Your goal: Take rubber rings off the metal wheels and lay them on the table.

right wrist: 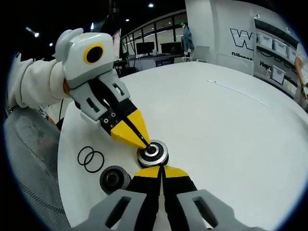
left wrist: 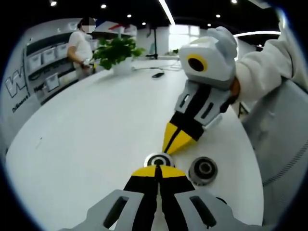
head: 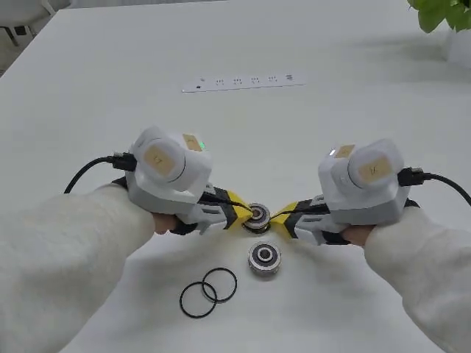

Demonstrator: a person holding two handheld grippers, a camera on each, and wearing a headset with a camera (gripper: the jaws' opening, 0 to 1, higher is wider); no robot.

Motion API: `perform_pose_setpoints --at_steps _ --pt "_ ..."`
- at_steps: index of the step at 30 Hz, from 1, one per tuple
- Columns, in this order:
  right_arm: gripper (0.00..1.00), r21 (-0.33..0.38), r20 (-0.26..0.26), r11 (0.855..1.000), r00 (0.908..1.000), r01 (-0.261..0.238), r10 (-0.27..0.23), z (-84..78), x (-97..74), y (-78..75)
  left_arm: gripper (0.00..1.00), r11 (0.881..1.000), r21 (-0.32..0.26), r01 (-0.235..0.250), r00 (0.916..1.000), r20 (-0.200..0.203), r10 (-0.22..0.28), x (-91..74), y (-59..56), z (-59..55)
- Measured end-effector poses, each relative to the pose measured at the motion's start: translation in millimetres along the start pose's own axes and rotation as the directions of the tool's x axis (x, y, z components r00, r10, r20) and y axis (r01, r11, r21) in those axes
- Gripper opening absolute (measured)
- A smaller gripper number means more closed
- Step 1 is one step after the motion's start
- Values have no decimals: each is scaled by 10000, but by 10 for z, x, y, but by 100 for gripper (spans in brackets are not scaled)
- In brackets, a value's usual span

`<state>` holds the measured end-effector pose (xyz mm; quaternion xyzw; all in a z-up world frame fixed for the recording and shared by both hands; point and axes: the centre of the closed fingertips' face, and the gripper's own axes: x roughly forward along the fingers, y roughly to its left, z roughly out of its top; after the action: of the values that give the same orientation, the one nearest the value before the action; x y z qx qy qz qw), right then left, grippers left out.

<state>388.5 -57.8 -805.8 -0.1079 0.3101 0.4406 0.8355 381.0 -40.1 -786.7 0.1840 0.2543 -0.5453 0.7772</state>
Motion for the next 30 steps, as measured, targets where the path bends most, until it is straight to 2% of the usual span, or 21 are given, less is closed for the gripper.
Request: perform_pose_setpoints --at_steps 2,4,5,10,13,16,19,23,25,28,30 --pt "0 615 399 9981 9992 20 -45 68 -16 -34 1 10000 -70 -71 10000 13 71 3 10 -7" --pt "0 1034 511 9946 9987 -19 -35 78 -43 -62 1 9999 -62 -125 9999 36 126 5 17 -11" --pt "0 977 461 9952 9989 -13 -32 64 -49 -68 1 9999 -59 -141 9999 44 141 5 19 -12" --pt "1 233 45 9983 9986 -528 527 -47 -18 103 1 9998 -44 -190 9998 57 190 9 31 -20" --pt "20 -66 96 9986 9985 -530 530 -27 17 136 1 9998 -90 -204 9998 71 205 13 43 -27" --pt "19 -164 240 9992 9990 -361 364 16 51 98 1 9997 -116 -219 9997 82 220 19 55 -35" --pt "23 -206 264 9994 9993 -265 271 23 57 85 1 9997 -129 -207 9997 91 208 22 66 -41" --pt "20 -99 360 9988 9982 -482 486 39 49 111 1 9997 -139 -207 9997 100 208 26 77 -47" --pt "23 -17 502 9979 9966 -647 647 76 43 141 1 9997 -136 -218 9997 100 219 28 82 -51" --pt "25 -481 418 9983 9985 -323 343 64 71 108 1 9997 -137 -219 9997 108 220 29 86 -54" --pt "23 -821 548 9960 9977 -340 386 74 72 137 1 9997 -126 -214 9997 111 215 27 78 -53"
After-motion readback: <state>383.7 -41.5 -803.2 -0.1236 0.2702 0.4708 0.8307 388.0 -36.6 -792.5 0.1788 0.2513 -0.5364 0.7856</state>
